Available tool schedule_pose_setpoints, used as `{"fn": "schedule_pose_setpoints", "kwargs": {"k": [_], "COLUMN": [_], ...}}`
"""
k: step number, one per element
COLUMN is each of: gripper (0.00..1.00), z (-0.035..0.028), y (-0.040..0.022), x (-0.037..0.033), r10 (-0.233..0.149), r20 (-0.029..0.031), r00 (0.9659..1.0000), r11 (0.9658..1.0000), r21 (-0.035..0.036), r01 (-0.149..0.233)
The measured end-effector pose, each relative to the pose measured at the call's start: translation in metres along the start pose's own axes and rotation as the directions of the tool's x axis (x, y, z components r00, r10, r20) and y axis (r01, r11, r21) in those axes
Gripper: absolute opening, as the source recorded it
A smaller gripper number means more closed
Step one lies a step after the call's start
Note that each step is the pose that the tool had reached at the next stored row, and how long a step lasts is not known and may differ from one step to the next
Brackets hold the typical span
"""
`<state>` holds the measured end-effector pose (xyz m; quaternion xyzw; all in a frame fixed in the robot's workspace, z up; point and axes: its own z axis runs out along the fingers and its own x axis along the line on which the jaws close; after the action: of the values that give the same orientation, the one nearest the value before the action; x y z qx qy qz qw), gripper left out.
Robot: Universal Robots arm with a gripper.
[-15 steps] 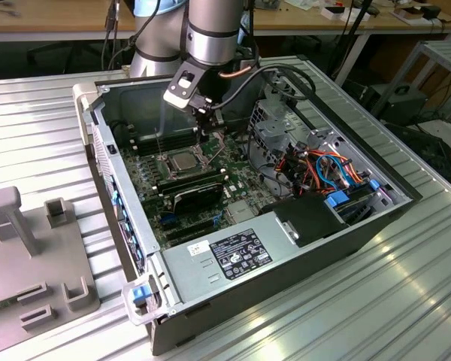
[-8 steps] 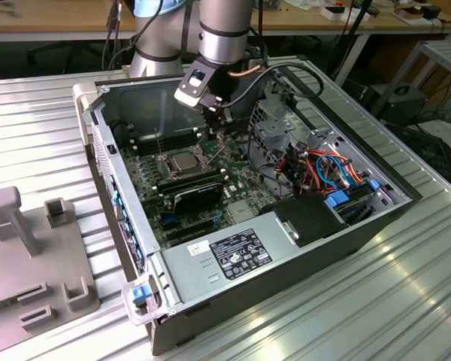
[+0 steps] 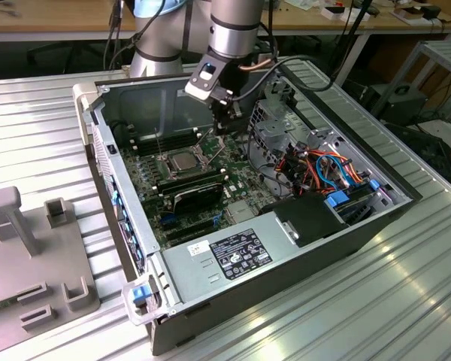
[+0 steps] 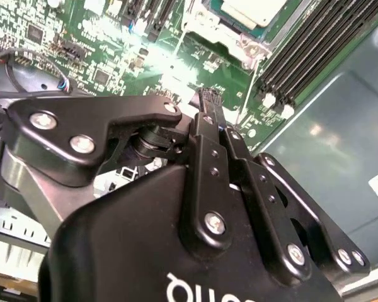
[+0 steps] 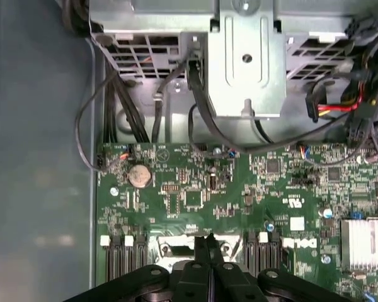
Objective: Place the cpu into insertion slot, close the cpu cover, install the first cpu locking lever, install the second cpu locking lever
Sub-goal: 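Close the cpu cover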
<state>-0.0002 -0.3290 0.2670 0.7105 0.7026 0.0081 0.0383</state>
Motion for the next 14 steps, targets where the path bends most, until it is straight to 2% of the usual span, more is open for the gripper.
{"fn": "schedule_pose_setpoints", "kwargs": {"k": [5,9,10,12,14], "gripper": [0.11,0.11,0.11,0.11,0.11], "z": [0.0011,0.005,0.0062,0.0122,0.0158], "y": [0.0172,0.0262,0.0274,0.0272,0.0262], "x": [0.0009,0.0013,0.0013,0.0016,0.0018], "r10": [0.0,0.0,0.0,0.0,-0.001], "r20": [0.0001,0.0001,0.0002,0.0003,0.0], "r00": [1.0,1.0,1.0,1.0,1.0], "r11": [1.0,1.0,1.0,0.9999,0.9998], "r21": [0.0001,0.0053,0.0069,0.0154,0.0208], "r01": [0.0,0.0,0.0,0.0,0.001]}}
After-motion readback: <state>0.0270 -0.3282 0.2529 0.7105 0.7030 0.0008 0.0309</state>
